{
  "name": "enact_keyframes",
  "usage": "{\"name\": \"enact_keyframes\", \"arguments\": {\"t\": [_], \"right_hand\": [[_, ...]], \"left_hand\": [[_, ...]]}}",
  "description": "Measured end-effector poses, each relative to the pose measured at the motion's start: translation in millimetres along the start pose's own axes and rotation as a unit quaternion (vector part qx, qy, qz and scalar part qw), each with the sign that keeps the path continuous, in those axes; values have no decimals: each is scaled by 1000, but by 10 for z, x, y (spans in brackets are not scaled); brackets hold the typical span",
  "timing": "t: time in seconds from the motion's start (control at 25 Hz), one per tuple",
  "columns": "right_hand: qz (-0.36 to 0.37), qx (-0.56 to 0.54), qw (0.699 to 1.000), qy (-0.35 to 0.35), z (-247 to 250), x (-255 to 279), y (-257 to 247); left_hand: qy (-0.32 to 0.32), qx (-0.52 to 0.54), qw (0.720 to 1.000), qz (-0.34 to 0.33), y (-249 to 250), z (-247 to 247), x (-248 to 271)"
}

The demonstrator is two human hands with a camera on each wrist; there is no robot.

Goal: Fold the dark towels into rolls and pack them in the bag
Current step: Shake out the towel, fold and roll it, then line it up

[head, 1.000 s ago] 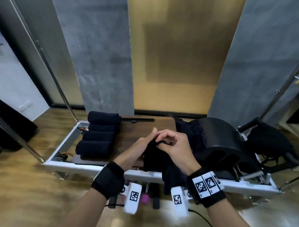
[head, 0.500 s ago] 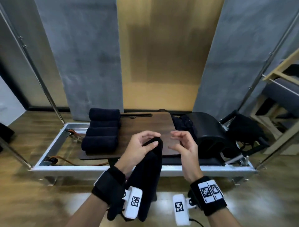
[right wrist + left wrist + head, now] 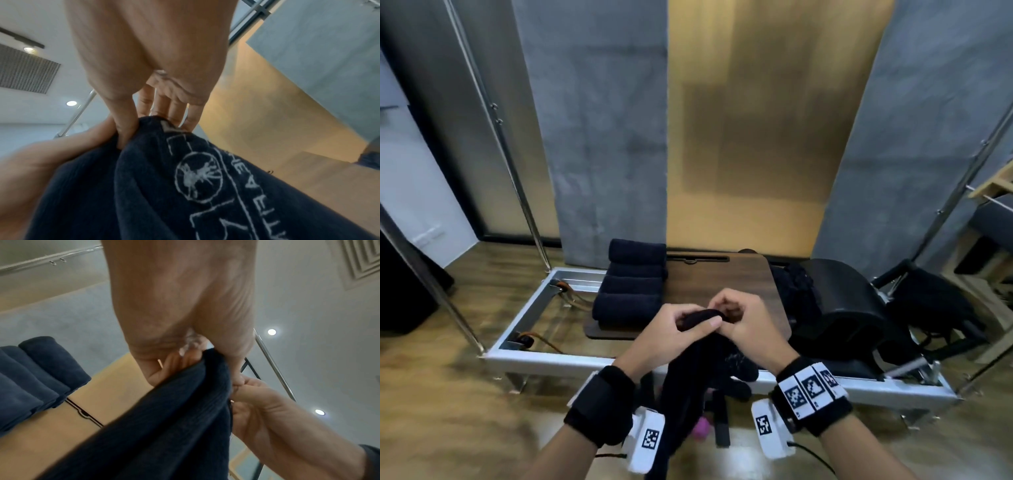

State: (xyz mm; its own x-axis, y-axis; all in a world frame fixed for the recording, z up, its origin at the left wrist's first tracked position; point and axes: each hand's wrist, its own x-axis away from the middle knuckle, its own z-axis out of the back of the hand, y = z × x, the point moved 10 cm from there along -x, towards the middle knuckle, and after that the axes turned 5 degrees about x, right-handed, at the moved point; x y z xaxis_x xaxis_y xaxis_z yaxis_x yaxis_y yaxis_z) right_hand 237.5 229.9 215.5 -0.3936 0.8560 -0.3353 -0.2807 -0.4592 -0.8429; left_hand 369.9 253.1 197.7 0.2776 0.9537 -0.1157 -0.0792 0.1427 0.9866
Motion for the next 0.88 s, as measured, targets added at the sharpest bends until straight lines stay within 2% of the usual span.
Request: {"name": "enact_keyframes", "arguments": {"t": [0.08, 0.24, 0.36, 0.44, 0.56, 0.68, 0.8, 0.88], "right_hand": [[0, 24, 1000, 15, 21, -15, 11], [-82, 40, 996, -7, 168, 130, 393], [-109, 27, 994, 10, 323, 188, 522], [-91, 8, 996, 16, 379, 129, 435], [-34, 57, 998, 13, 349, -27, 175], [-14, 88, 996, 24, 348, -111, 87], [-23, 101, 994, 43, 411, -100, 181], [-50, 124, 989, 65, 488, -66, 313]], "left_hand": [[-1, 6, 1000, -13, 14, 10, -28], [48, 30, 996, -66, 108, 223, -6], [69, 52, 992, -90, 105, 322, 6], [51, 28, 996, -65, 28, 253, -23], [-24, 21, 999, -9, -50, -80, -102], [49, -14, 998, 27, -41, -65, -250], [56, -23, 998, -9, 51, -91, -344], [91, -22, 995, -44, 124, 10, -351]]}}
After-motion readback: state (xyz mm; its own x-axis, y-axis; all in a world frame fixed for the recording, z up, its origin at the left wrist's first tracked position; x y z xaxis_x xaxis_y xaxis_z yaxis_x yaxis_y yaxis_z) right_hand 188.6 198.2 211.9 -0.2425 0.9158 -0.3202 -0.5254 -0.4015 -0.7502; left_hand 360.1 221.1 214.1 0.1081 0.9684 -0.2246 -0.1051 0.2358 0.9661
